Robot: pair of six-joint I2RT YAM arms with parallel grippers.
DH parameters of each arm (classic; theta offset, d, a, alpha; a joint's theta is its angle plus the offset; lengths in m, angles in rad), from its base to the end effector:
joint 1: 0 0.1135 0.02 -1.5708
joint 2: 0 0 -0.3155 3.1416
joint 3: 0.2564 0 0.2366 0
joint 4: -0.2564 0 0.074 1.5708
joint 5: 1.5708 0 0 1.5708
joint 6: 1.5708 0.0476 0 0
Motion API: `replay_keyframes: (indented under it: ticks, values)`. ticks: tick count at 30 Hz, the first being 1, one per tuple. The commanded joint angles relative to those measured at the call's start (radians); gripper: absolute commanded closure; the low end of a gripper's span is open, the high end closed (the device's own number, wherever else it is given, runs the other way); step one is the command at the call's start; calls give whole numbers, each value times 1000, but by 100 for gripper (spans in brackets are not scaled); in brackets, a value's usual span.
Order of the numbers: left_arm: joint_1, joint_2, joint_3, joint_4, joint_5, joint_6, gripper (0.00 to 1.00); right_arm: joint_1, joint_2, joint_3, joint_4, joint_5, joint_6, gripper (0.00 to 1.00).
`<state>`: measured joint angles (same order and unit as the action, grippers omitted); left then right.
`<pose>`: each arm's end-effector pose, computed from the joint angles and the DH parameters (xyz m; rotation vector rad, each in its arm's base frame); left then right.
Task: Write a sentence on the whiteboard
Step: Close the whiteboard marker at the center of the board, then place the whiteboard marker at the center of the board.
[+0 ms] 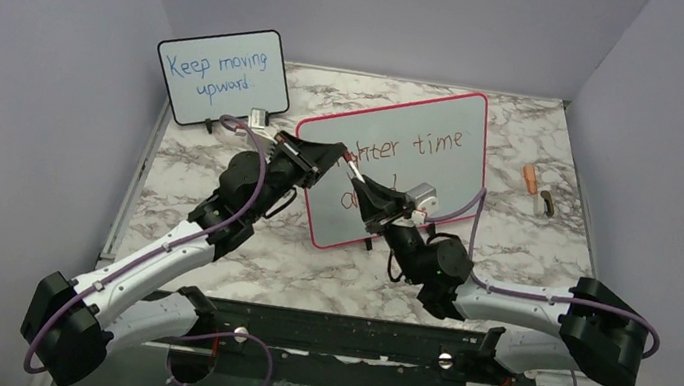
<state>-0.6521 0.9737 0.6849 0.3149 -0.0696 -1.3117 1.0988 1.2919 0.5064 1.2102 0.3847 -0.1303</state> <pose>0.1614 -0.1191 0.3699 -0.6258 1.6352 -1.4597 0.1273 0.2101 0.3461 -0.3797 1.1405 0.6319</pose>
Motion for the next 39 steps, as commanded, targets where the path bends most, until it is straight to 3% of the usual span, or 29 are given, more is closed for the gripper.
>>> replay_keyframes:
  ticks: [1, 18, 25, 29, 33, 39]
  values:
    - [-64, 15, -23, 66, 35, -10, 100, 3, 40, 27, 133, 51, 1, 99]
    - [-217, 9, -131, 199, -71, 31, 100, 1, 52, 18, 232, 70, 153, 99]
    - [-219, -52, -156, 188, -164, 112, 100, 0, 10, 3, 114, 115, 140, 99]
    - [-219, -116, -149, 85, -265, 205, 77, -3, -64, -8, -65, 173, 106, 99]
    - [-219, -164, -82, -138, -376, 317, 59, -7, -165, -35, -266, 241, 113, 99]
    - [-219, -199, 6, -376, -521, 492, 35, -16, -293, -26, -656, 471, 192, 99]
